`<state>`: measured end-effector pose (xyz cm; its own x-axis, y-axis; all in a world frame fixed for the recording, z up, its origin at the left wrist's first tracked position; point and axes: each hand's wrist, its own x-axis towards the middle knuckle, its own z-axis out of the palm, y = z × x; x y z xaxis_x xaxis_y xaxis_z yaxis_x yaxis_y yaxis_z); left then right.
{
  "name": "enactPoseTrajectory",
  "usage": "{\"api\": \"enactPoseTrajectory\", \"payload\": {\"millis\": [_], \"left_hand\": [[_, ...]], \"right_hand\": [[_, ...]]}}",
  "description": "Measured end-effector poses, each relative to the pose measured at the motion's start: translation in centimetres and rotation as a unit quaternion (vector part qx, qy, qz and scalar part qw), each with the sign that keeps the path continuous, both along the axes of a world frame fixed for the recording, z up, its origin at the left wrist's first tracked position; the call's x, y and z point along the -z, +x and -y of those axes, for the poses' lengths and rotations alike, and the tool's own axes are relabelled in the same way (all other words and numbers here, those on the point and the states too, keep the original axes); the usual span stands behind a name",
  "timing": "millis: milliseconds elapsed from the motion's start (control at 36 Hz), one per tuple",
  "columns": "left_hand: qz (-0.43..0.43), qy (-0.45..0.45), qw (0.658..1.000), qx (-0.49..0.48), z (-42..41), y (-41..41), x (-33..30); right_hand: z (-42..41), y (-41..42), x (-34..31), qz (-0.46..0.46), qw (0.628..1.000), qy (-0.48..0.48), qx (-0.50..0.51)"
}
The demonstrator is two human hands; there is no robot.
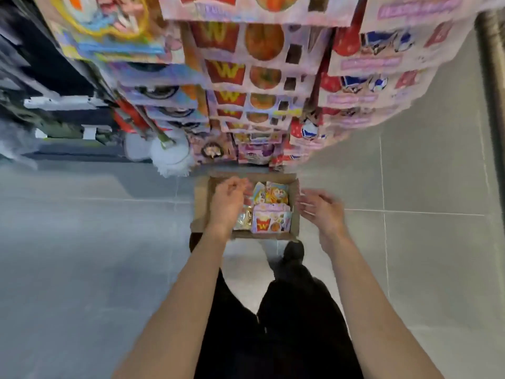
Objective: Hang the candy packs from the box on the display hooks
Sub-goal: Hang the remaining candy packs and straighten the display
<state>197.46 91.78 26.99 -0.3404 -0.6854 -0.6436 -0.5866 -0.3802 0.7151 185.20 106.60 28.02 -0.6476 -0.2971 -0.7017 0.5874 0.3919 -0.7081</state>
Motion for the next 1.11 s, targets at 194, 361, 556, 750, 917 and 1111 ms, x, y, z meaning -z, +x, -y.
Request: {"api": "enactPoseTrajectory", "payload": {"millis": [194, 361, 556, 750, 917, 1111], "left_hand": [[0.026, 0.097, 0.992, -0.074, -2.1, -0.3, 7.6], [0.083, 0.156, 0.980, -0.087, -3.0, 0.3, 17.9], [0.129, 0.165, 0.977, -0.037, -2.5, 0.5, 29.7], [0.165, 0.189, 0.968, 0.016, -1.5, -0.3, 40.4], [0.190, 0.168, 0.963, 0.086, -2.0, -0.6, 48.1], [0.203, 0.154, 0.964, 0.068, -3.5, -0.9, 53.8]], "right_hand": [[-2.0, -1.1, 7.4, 0.034, 0.994, 0.075, -0.075], [-2.4, -1.5, 17.8, 0.052, 0.986, 0.121, -0.104], [-1.9, -1.6, 30.1, 0.047, 0.977, 0.163, -0.125], [-1.2, -1.8, 41.8, 0.045, 0.959, 0.224, -0.167], [-2.0, -1.0, 48.4, 0.065, 0.944, 0.252, -0.201], [-3.7, 0.4, 51.7, 0.127, 0.941, 0.264, -0.169]]}}
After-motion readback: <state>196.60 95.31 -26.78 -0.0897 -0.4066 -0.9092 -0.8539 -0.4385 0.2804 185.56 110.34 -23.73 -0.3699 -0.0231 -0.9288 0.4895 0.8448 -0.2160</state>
